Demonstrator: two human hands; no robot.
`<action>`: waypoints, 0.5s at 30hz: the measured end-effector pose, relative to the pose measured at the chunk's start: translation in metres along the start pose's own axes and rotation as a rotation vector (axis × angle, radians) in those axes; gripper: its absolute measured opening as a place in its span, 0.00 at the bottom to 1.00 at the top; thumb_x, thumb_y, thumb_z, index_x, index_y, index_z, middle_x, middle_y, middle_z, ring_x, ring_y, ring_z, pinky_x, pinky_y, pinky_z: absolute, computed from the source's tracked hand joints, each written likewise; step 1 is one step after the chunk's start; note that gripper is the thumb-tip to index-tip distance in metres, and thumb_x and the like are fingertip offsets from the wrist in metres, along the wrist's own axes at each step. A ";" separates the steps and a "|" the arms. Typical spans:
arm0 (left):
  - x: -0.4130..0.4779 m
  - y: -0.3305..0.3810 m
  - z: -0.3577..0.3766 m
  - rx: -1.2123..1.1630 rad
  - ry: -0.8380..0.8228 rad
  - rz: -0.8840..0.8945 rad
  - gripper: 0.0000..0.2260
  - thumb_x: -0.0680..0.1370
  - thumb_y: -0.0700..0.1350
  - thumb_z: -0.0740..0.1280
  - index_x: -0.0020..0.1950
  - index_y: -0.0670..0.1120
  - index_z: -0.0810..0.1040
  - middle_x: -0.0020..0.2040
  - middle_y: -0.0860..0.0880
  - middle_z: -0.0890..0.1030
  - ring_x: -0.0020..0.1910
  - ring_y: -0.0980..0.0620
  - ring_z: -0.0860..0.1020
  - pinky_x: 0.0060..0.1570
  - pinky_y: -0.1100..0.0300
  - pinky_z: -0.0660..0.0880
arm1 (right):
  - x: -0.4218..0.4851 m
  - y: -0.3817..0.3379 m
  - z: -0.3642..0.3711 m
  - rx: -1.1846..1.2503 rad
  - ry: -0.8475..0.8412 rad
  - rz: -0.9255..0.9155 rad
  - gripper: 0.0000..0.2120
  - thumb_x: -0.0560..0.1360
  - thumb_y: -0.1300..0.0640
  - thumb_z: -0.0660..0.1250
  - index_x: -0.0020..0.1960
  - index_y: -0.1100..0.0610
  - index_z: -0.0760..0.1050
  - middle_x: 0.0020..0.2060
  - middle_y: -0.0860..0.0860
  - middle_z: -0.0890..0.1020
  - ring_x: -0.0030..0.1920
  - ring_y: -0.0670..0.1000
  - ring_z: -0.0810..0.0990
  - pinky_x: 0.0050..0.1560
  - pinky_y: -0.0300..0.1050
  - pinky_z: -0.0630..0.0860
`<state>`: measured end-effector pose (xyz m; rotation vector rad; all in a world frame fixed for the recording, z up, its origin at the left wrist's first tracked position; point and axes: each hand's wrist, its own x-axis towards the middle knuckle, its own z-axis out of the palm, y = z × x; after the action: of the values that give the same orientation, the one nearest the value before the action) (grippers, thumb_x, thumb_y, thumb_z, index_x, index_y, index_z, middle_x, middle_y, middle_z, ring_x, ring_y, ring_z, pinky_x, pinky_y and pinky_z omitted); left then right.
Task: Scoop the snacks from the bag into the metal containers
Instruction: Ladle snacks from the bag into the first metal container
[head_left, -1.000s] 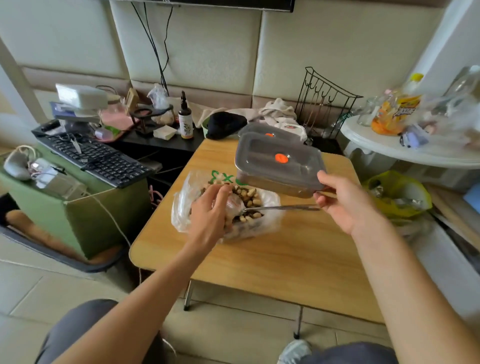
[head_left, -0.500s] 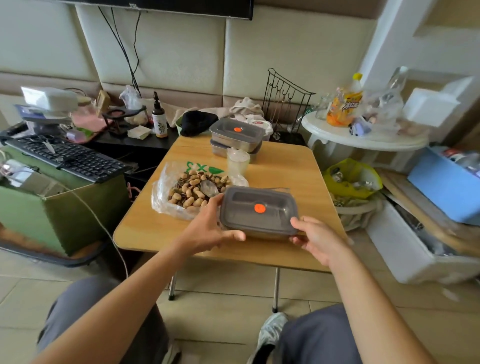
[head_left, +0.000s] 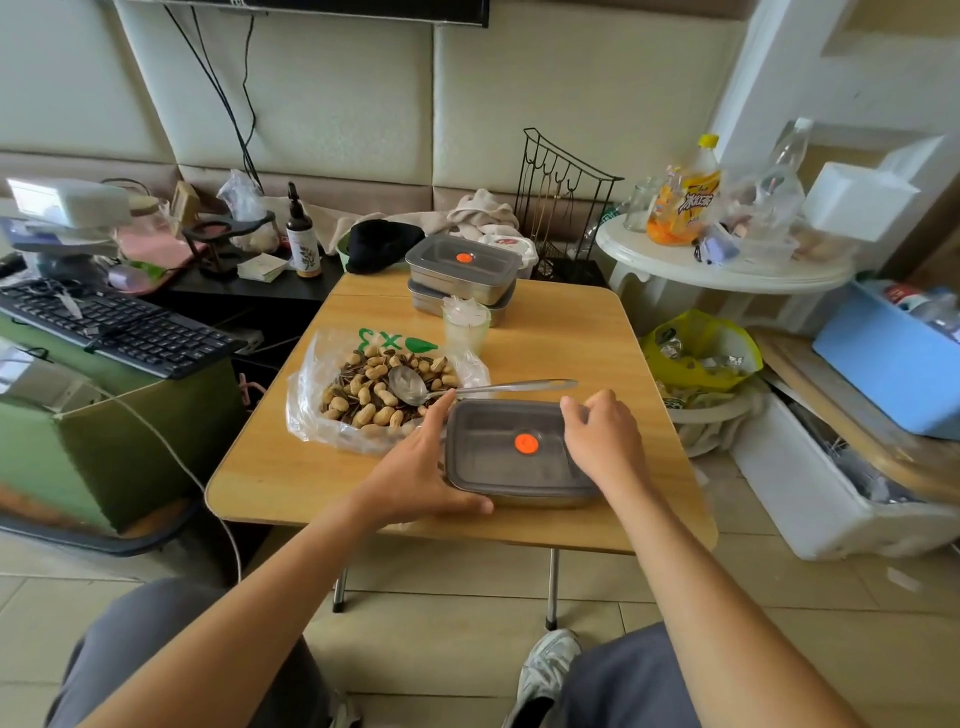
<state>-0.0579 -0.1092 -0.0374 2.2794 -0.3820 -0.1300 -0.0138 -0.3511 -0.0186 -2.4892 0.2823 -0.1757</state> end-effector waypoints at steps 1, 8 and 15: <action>0.001 -0.001 0.000 -0.017 -0.001 0.009 0.61 0.63 0.61 0.83 0.83 0.54 0.46 0.76 0.59 0.66 0.71 0.63 0.65 0.65 0.77 0.61 | 0.002 -0.002 0.007 -0.043 0.044 -0.025 0.21 0.85 0.43 0.58 0.62 0.62 0.72 0.58 0.59 0.78 0.57 0.61 0.78 0.48 0.49 0.71; 0.010 -0.010 0.003 0.052 0.050 0.007 0.55 0.61 0.61 0.83 0.79 0.54 0.54 0.67 0.56 0.73 0.65 0.57 0.72 0.64 0.61 0.71 | -0.003 0.000 0.027 -0.234 0.281 -0.180 0.20 0.86 0.47 0.56 0.59 0.64 0.72 0.52 0.61 0.79 0.51 0.59 0.79 0.45 0.51 0.78; 0.010 -0.008 0.000 0.047 0.038 0.008 0.54 0.61 0.60 0.83 0.79 0.54 0.55 0.66 0.57 0.73 0.65 0.57 0.72 0.63 0.63 0.71 | 0.001 -0.004 0.021 -0.176 0.462 -0.280 0.17 0.83 0.47 0.63 0.54 0.63 0.72 0.47 0.58 0.77 0.46 0.59 0.77 0.42 0.53 0.77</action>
<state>-0.0469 -0.1072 -0.0424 2.3224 -0.3780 -0.0738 -0.0086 -0.3361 -0.0323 -2.6279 0.1379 -0.8814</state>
